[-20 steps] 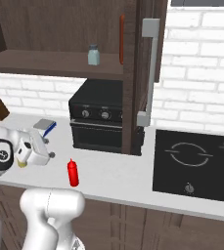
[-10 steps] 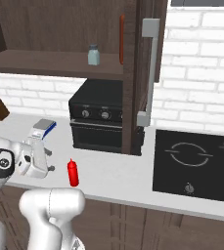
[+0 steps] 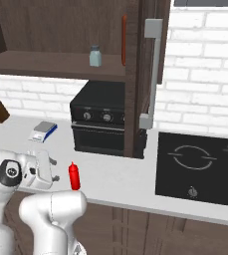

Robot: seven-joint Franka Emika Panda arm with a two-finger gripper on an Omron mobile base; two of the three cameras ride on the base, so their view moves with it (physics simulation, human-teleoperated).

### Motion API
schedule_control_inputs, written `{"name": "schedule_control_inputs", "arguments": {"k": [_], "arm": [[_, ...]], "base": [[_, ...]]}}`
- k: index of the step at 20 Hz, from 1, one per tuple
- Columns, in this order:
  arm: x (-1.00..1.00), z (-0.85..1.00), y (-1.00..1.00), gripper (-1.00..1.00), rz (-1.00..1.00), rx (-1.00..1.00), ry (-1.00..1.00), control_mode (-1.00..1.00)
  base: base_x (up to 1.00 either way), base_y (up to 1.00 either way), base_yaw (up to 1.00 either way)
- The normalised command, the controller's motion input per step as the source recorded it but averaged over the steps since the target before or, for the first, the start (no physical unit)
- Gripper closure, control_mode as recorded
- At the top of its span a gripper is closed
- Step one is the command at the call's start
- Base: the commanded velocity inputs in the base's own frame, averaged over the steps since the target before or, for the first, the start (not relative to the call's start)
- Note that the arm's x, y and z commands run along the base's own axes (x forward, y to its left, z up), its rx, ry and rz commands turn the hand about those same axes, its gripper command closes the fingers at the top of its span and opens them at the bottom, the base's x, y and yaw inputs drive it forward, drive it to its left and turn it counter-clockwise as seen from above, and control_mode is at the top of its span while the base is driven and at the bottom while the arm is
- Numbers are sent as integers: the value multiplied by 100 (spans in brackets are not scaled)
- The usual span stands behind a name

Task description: Put the shaker and condiment bottle from the counter next to their counterparts in the cabinet.

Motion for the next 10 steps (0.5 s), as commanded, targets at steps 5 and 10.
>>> {"name": "schedule_control_inputs", "arguments": {"k": [5,10], "arm": [[12,-13,-13,-100,-4,0,0,-100],[2,-14,-31,-100,-4,0,0,-100]], "base": [[0,0,0],[0,0,0]]}}
